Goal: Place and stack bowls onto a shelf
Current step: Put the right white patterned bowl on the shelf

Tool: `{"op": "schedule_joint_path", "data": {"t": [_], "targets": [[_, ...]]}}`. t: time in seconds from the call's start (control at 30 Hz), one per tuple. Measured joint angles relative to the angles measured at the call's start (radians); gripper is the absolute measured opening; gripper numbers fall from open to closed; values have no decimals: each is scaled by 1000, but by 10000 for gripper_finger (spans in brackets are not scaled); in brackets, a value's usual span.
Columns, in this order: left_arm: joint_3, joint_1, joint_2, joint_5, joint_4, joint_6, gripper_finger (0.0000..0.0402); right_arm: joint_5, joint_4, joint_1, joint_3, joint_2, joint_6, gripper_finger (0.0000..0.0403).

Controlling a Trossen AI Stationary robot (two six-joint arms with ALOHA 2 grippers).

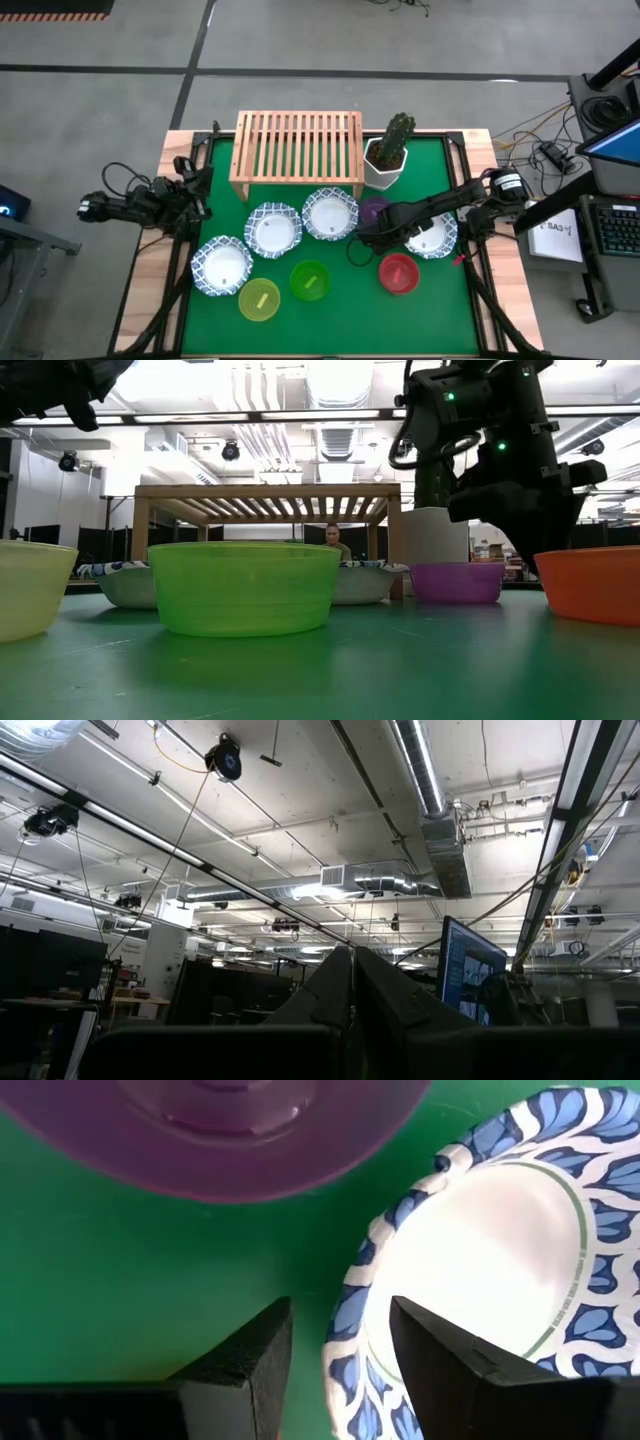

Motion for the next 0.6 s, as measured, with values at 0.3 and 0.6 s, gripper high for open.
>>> {"op": "schedule_joint_path", "data": {"t": [0.3, 0.6], "targets": [[0, 0, 0, 0, 0, 0, 0, -16, 27, 0, -31, 1, -8, 73], [0, 0, 0, 0, -2, 0, 0, -81, 9, 0, -20, -18, -24, 14]]}}
